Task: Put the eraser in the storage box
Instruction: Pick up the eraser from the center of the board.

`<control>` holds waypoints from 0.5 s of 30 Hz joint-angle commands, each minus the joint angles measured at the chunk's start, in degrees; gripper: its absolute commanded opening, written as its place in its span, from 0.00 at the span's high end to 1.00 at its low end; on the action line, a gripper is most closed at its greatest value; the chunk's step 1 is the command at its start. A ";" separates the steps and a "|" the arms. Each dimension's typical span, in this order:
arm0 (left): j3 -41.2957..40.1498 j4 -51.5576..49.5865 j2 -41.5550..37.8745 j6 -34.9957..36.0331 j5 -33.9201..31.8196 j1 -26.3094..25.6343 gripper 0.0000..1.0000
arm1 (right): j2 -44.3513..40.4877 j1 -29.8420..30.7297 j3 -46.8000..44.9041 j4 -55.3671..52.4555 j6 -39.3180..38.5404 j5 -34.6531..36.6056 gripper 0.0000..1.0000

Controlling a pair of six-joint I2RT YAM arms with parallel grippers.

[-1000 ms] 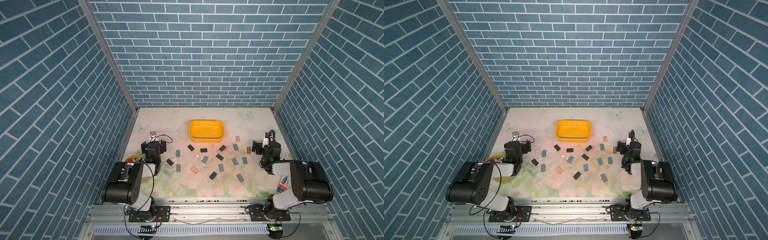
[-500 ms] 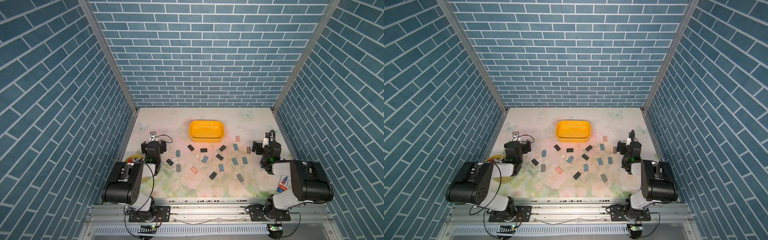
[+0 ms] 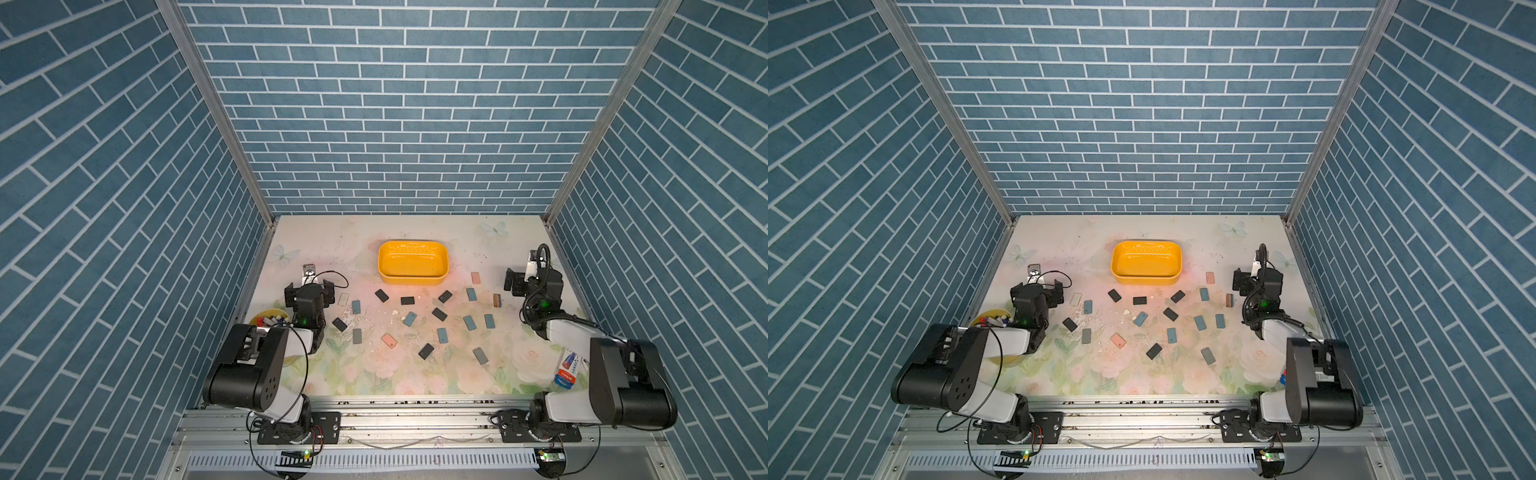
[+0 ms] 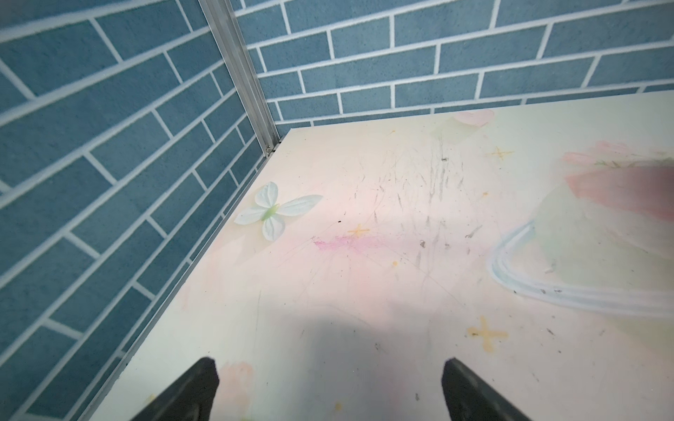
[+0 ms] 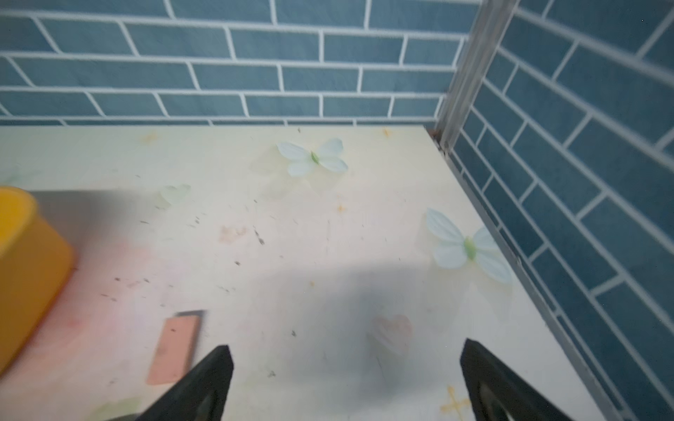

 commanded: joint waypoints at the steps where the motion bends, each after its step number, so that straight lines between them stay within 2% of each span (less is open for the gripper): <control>1: -0.34 1.32 -0.85 0.64 -1.60 -0.12 0.01 | -3.63 2.90 -0.84 -3.17 -4.61 1.19 0.01; 4: -0.50 1.28 -1.11 0.82 -1.46 -0.19 0.01 | -7.04 3.91 -1.56 -3.24 -4.51 -1.61 0.01; 7: -0.07 0.10 -1.90 1.49 0.14 -0.21 0.00 | -10.21 3.98 -4.41 -0.12 -5.44 -10.30 0.01; 8: 2.05 -2.95 -3.13 2.28 -0.86 -0.54 0.00 | -10.62 3.90 -5.15 0.88 -5.29 -12.08 0.01; 10: 12.22 -22.51 -5.06 2.44 -1.04 -1.13 0.01 | -10.50 3.90 -4.79 0.39 -4.75 -12.27 0.01; 11: 15.00 -26.88 -5.06 3.11 -0.78 -1.17 0.01 | -10.33 3.97 -4.57 0.28 -4.31 -12.26 0.01; 15: 15.69 -29.52 -9.86 7.11 -5.28 -5.63 0.01 | -12.01 4.00 -4.57 1.63 -1.30 -13.45 0.01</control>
